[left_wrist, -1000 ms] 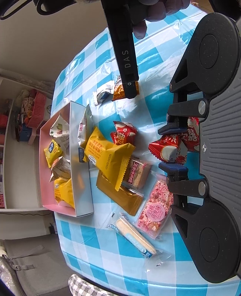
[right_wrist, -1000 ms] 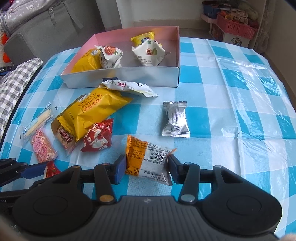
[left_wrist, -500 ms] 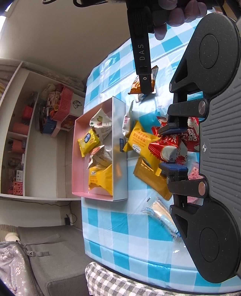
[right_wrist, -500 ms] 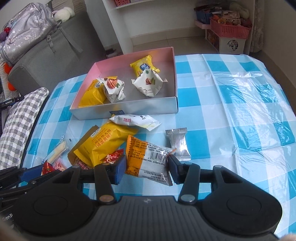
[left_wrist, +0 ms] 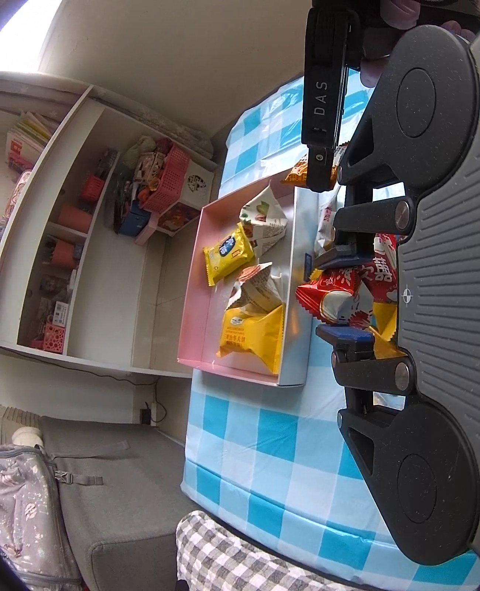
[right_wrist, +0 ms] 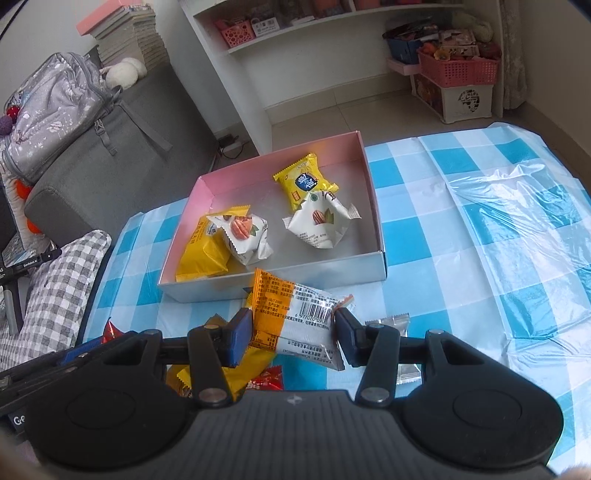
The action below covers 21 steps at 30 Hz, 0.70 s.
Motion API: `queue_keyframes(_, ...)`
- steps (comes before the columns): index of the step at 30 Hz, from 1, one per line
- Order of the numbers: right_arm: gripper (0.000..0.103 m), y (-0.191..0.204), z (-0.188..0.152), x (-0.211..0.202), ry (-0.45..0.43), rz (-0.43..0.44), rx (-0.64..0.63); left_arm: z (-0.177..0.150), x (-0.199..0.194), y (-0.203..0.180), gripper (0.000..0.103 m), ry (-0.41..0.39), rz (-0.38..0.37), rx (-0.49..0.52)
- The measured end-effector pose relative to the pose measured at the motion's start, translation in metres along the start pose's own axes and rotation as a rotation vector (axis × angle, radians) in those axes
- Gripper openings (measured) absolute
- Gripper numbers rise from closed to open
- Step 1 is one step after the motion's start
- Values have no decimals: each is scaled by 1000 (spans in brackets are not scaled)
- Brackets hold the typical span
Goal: Organize snacks
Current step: 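Carry both held packets into the pink box and open both grippers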
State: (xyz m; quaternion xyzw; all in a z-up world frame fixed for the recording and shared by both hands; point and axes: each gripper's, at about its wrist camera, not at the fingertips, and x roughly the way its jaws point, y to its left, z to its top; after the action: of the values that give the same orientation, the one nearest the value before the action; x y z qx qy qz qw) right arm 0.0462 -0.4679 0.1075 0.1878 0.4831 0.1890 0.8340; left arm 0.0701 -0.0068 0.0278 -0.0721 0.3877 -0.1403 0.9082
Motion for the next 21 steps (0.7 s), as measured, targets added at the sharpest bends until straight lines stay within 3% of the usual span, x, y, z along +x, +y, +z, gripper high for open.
queue_keyframes(8, 45, -12, 22, 22, -50, 24, 53, 25, 38, -2, 29, 4, -1, -40)
queue_keyframes(21, 46, -30, 40, 60, -38, 89, 109, 52, 117, -10, 29, 44, 19, -23)
